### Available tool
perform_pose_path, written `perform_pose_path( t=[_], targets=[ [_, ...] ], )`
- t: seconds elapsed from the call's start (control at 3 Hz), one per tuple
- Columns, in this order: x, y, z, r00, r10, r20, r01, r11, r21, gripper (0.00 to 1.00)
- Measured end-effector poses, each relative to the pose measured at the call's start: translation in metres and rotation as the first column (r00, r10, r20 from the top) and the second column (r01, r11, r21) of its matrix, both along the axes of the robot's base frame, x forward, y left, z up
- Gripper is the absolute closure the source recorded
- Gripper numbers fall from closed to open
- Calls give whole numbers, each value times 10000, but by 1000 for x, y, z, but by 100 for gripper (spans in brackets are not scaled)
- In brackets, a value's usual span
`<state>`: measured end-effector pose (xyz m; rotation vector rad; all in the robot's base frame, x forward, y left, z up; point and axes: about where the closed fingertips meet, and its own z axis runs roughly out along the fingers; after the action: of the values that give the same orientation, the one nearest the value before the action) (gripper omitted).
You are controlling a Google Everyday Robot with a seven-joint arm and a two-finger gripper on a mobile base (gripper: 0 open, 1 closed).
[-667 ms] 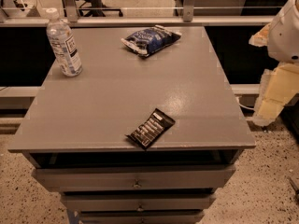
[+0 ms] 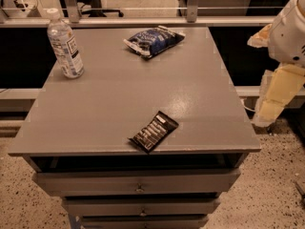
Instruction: Pick rxbar chocolate
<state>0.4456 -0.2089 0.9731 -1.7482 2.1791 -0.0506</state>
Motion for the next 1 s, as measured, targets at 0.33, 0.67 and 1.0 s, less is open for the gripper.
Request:
perform_pose_path(
  t=[0.33,0.67,1.0],
  targets=[
    [-1,29,-17,9925,1216,86,-1219,9901,694,0],
    [-11,62,-45,9663,2567,173,-2564,9549,1495,0],
    [-20,92,-72,9399,3413,94,-3356,9184,2094,0]
  ],
)
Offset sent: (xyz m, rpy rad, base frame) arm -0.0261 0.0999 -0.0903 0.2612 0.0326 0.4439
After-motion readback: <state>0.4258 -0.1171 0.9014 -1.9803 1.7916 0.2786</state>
